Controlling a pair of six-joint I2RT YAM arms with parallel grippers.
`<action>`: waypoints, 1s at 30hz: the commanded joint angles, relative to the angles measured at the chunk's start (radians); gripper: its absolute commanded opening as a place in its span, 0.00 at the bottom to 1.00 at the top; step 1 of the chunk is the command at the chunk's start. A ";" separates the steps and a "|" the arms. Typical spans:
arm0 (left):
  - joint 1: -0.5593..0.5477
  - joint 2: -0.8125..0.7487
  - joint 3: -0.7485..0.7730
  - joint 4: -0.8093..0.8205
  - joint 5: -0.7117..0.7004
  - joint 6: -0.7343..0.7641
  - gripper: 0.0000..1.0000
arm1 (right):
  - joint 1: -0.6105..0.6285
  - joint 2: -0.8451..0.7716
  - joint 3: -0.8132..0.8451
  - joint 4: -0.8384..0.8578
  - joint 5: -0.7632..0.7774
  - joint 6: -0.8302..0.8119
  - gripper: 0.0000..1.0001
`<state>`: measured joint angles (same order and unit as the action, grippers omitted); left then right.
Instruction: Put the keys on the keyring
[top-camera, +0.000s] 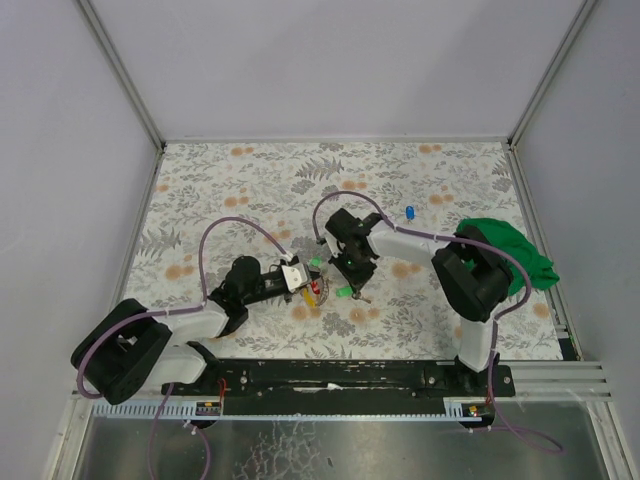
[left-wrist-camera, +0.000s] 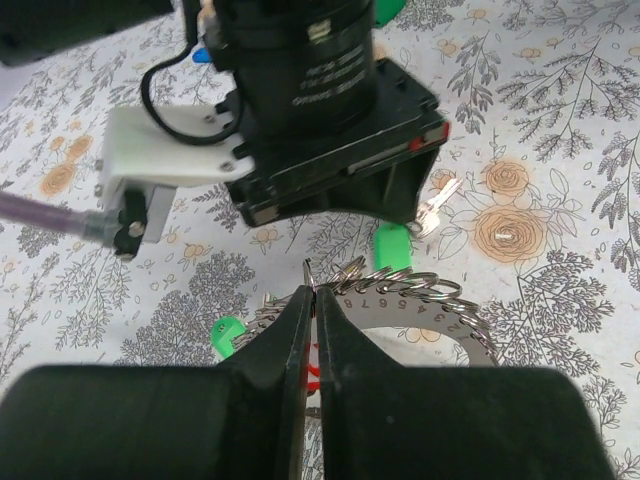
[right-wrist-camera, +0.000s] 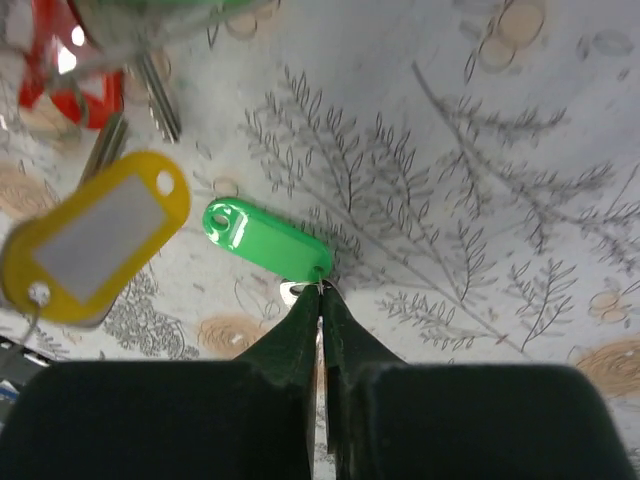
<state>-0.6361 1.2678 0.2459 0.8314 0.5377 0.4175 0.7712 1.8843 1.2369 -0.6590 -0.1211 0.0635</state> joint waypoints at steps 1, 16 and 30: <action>-0.004 -0.028 -0.004 0.087 -0.001 0.022 0.00 | -0.008 0.071 0.090 -0.053 0.050 -0.029 0.09; -0.005 -0.029 -0.026 0.135 -0.044 -0.001 0.00 | 0.031 -0.332 -0.247 0.356 0.112 0.021 0.34; -0.004 -0.037 -0.040 0.172 -0.056 -0.023 0.00 | 0.109 -0.558 -0.798 1.205 0.140 -0.021 0.34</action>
<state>-0.6392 1.2510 0.2176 0.8902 0.4904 0.3992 0.8585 1.3689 0.5293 0.2020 -0.0162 0.0746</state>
